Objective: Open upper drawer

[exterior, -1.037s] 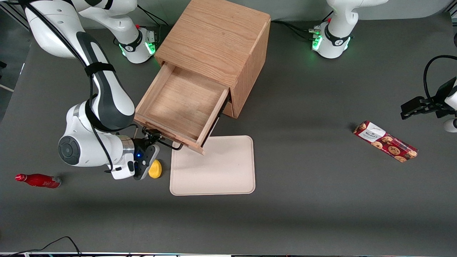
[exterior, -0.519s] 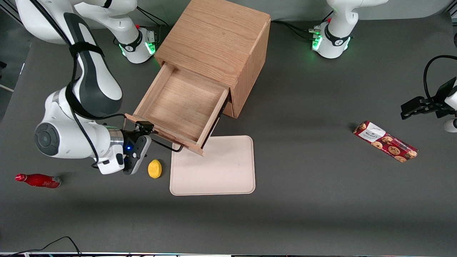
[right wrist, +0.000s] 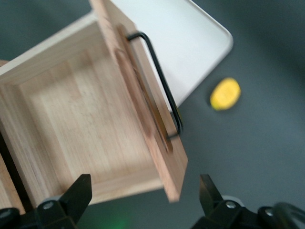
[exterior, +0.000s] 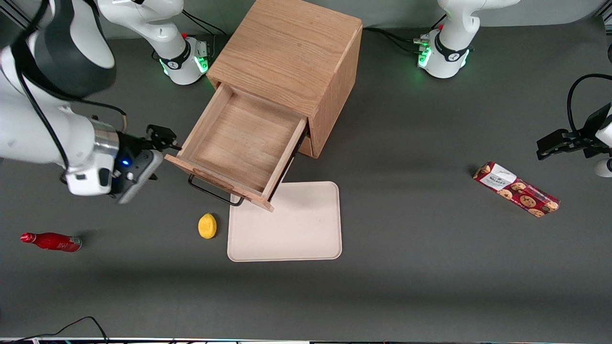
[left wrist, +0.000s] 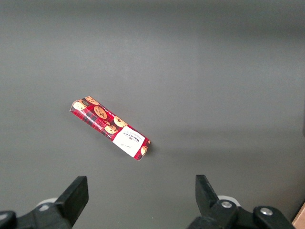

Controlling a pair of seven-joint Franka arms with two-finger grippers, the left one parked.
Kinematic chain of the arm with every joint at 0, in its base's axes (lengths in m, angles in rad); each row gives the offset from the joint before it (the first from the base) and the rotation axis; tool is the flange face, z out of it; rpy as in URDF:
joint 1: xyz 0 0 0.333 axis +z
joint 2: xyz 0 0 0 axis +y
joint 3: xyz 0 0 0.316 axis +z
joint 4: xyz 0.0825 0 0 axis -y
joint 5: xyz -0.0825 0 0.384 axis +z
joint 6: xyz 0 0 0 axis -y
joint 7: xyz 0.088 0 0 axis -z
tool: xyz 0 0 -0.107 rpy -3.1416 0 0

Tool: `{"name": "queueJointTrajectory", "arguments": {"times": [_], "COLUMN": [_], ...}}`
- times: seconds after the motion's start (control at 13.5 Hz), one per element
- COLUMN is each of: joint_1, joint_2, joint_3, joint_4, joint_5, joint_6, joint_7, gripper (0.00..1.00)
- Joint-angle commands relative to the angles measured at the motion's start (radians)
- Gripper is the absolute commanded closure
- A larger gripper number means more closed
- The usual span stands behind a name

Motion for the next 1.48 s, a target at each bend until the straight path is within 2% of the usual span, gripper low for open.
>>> {"name": "queueJointTrajectory", "arguments": {"times": [0.0, 0.15, 0.44, 0.74, 1.04, 1.41], "joint_1": [0.006, 0.007, 0.007, -0.003, -0.008, -0.008], "joint_2": [-0.128, -0.2, -0.294, -0.426, -0.458, -0.425], "joint_3": [-0.009, -0.009, -0.126, -0.161, -0.19, -0.209], "joint_4": [-0.143, -0.214, -0.308, -0.45, -0.463, -0.403], "joint_5": [-0.077, -0.147, -0.151, -0.191, -0.239, -0.239], "joint_6": [0.013, 0.024, 0.042, 0.108, 0.111, 0.099], "joint_7": [0.241, 0.335, 0.358, 0.356, 0.355, 0.366], "gripper": [0.0, 0.0, 0.02, 0.0, 0.0, 0.0]}}
